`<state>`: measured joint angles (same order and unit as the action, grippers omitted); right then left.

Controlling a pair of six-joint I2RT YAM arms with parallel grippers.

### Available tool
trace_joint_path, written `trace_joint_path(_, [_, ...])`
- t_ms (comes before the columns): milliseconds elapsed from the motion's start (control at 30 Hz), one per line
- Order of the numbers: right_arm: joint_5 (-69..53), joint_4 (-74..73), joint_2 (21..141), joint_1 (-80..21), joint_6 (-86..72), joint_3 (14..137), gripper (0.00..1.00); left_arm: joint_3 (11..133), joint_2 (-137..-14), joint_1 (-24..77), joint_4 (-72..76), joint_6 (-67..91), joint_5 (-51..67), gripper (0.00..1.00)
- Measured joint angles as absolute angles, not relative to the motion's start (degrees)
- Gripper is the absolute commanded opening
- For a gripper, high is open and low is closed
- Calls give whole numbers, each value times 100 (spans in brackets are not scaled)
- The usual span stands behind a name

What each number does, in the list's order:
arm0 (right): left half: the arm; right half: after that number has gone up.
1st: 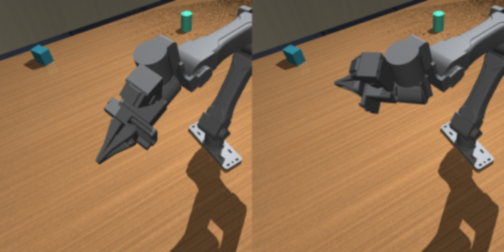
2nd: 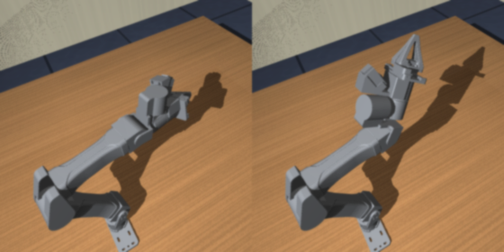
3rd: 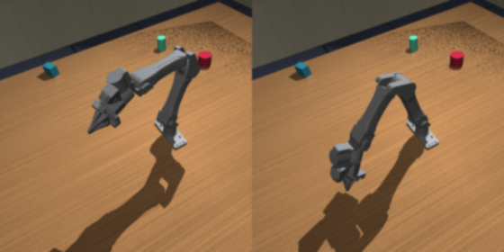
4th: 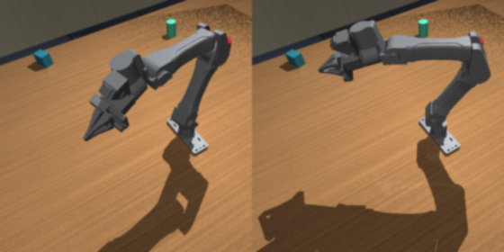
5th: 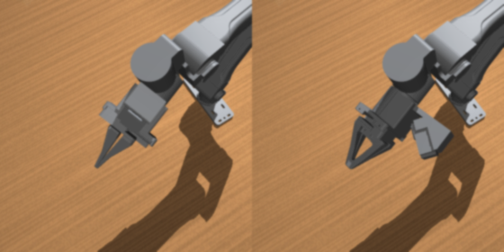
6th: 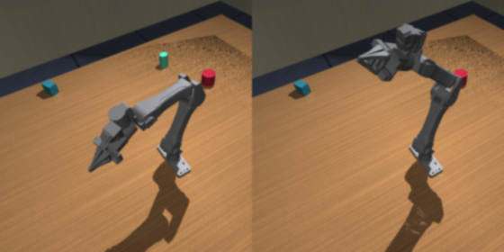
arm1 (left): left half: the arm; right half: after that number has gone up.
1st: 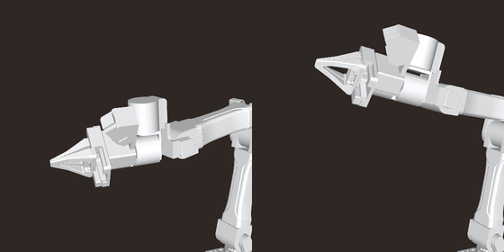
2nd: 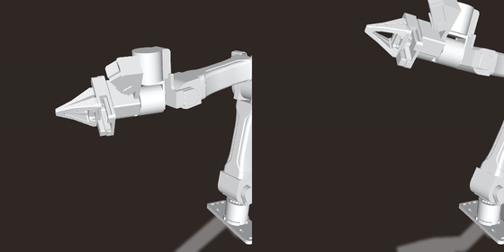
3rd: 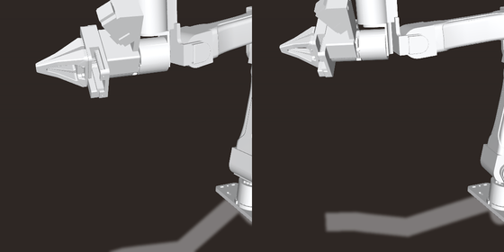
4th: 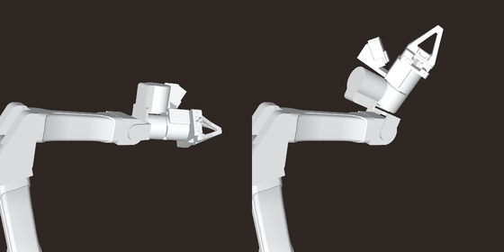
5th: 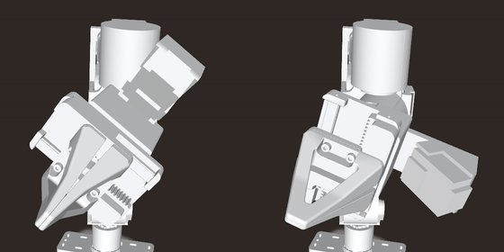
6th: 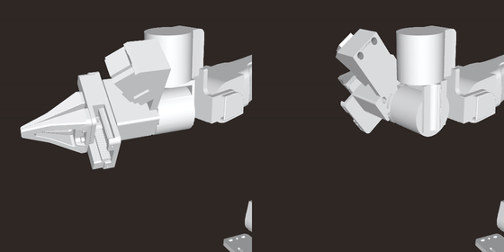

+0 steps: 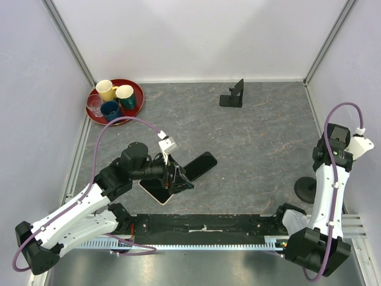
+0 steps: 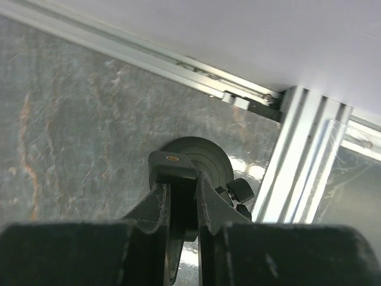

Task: Place the phone on the phone stand

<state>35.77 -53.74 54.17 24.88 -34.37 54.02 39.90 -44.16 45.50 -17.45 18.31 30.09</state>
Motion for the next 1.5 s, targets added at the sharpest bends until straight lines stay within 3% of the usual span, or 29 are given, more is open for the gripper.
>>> trace_joint_path(200, [3173, -5196, 5419, 1538, -2893, 5535, 0, 3990, -4425, 4550, -1750, 1828, 2928, 92])
trace_joint_path(433, [2626, -4840, 6436, -541, -2029, 6261, 0, 3990, -4436, 4550, -1754, 1828, 2792, 92])
trace_joint_path(567, [1634, -4456, 6746, -1472, -1409, 6272, 0, 3990, -4453, 4550, -1765, 1826, 2696, 92])
trace_joint_path(767, [1199, -4370, 7481, -2749, -187, 6799, 0, 3990, -4488, 4550, -1765, 1824, 2591, 92])
trace_joint_path(1033, [329, -4318, 7872, -3444, 958, 7135, 6, 3990, -4567, 4550, -1767, 1822, 2556, 92])
trace_joint_path(1100, [130, -4329, 7859, -3498, 1100, 7135, 14, 3990, -4580, 4550, -1767, 1822, 2556, 92])
trace_joint_path(1200, [23, -4353, 7846, -3540, 1173, 7135, 42, 3990, -4630, 4550, -1767, 1822, 2558, 92])
trace_joint_path(1267, [89, -4388, 7846, -3553, 1103, 7135, 50, 3990, -4670, 4550, -1769, 1822, 2558, 92])
trace_joint_path(1300, [165, -4434, 7846, -3564, 1026, 7135, 60, 3990, -4692, 4550, -1767, 1820, 2558, 92])
trace_joint_path(1400, [676, -4584, 7863, -3645, 589, 7140, 64, 3990, -4729, 4550, -1767, 1820, 2558, 92])
trace_joint_path(1467, [1120, -4788, 7918, -3717, 169, 7203, 76, 3990, -4744, 4550, -1767, 1820, 2561, 92])
trace_joint_path(1500, [1347, -4925, 7964, -3743, -117, 7273, 98, 3990, -4748, 4550, -1767, 1820, 2561, 92])
